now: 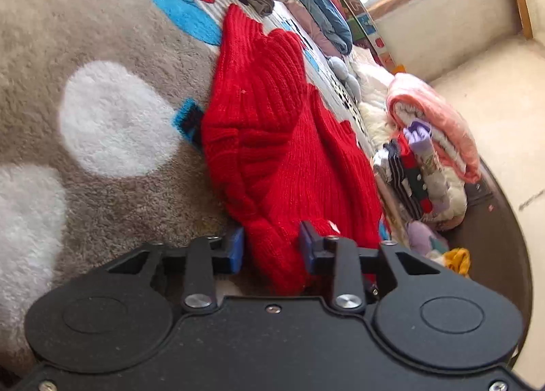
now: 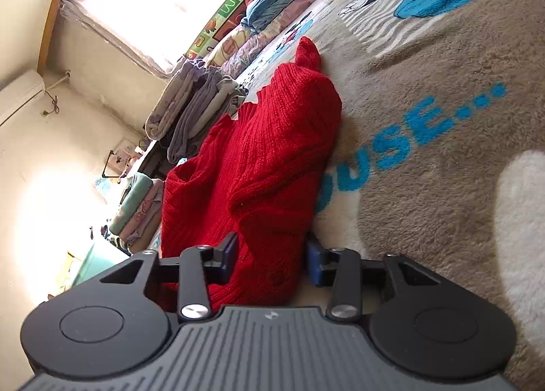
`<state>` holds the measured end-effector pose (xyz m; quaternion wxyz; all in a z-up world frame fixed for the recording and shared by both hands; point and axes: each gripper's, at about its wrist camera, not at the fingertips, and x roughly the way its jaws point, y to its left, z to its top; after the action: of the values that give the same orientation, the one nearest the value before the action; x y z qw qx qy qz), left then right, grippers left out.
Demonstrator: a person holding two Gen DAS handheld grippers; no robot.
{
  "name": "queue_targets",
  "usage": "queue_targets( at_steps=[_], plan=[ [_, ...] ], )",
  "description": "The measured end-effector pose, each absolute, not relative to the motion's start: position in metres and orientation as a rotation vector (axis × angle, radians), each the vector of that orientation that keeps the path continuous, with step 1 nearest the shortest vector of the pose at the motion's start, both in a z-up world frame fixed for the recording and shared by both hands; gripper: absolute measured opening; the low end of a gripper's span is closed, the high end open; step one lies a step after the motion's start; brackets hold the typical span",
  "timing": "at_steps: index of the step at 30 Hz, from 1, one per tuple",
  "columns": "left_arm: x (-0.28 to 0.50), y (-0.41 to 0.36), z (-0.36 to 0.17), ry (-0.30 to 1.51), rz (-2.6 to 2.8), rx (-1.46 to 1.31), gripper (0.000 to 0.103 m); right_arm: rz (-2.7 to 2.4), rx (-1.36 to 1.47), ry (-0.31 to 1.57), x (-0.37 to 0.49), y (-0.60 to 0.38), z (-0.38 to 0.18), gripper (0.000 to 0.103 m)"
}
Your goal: Fold clothes
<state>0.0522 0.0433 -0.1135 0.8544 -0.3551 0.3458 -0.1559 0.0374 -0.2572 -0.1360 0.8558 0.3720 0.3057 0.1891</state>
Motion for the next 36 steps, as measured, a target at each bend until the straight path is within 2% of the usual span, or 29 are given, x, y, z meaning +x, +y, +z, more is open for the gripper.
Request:
queue_targets(
  at_steps=[1, 2, 5, 8, 10, 13, 16, 19, 20, 24, 27, 36],
  plan=[
    [0.043, 0.039, -0.105, 0.689, -0.341, -0.67, 0.017, 0.402, 0.758, 0.642, 0.038, -0.254, -0.136, 0.022],
    [0.034, 0.034, -0.097, 0.645, -0.361, -0.577, 0.016, 0.4, 0.721, 0.627, 0.036, -0.252, -0.132, 0.018],
    [0.021, 0.021, -0.105, 0.651, -0.374, -0.362, 0.016, 0.389, 0.583, 0.5, 0.019, -0.262, -0.103, 0.014],
    [0.021, 0.025, -0.117, 0.681, -0.37, -0.354, 0.017, 0.39, 0.467, 0.637, 0.025, -0.265, -0.119, 0.014],
    [0.02, 0.028, -0.115, 0.691, -0.387, -0.363, 0.02, 0.386, 0.493, 0.65, 0.022, -0.269, -0.124, 0.014],
    [0.02, 0.039, -0.114, 0.715, -0.401, -0.438, 0.029, 0.403, 0.506, 0.647, 0.014, -0.275, -0.119, 0.031],
    [0.022, 0.054, -0.109, 0.725, -0.389, -0.538, 0.043, 0.394, 0.6, 0.65, 0.007, -0.291, -0.118, 0.036],
    [0.026, 0.073, -0.109, 0.714, -0.327, -0.642, 0.044, 0.348, 0.661, 0.599, 0.004, -0.306, -0.114, 0.052],
    [0.028, 0.08, -0.111, 0.715, -0.307, -0.682, 0.044, 0.336, 0.675, 0.584, 0.004, -0.311, -0.113, 0.055],
    [0.042, 0.105, -0.12, 0.716, -0.257, -0.86, 0.044, 0.305, 0.716, 0.555, 0.011, -0.321, -0.113, 0.058],
    [0.057, 0.116, -0.119, 0.698, -0.221, -0.91, 0.044, 0.273, 0.728, 0.555, 0.02, -0.322, -0.117, 0.066],
    [0.114, 0.123, -0.116, 0.699, -0.193, -0.91, 0.045, 0.181, 0.667, 0.501, 0.048, -0.322, -0.129, 0.066]
  ],
)
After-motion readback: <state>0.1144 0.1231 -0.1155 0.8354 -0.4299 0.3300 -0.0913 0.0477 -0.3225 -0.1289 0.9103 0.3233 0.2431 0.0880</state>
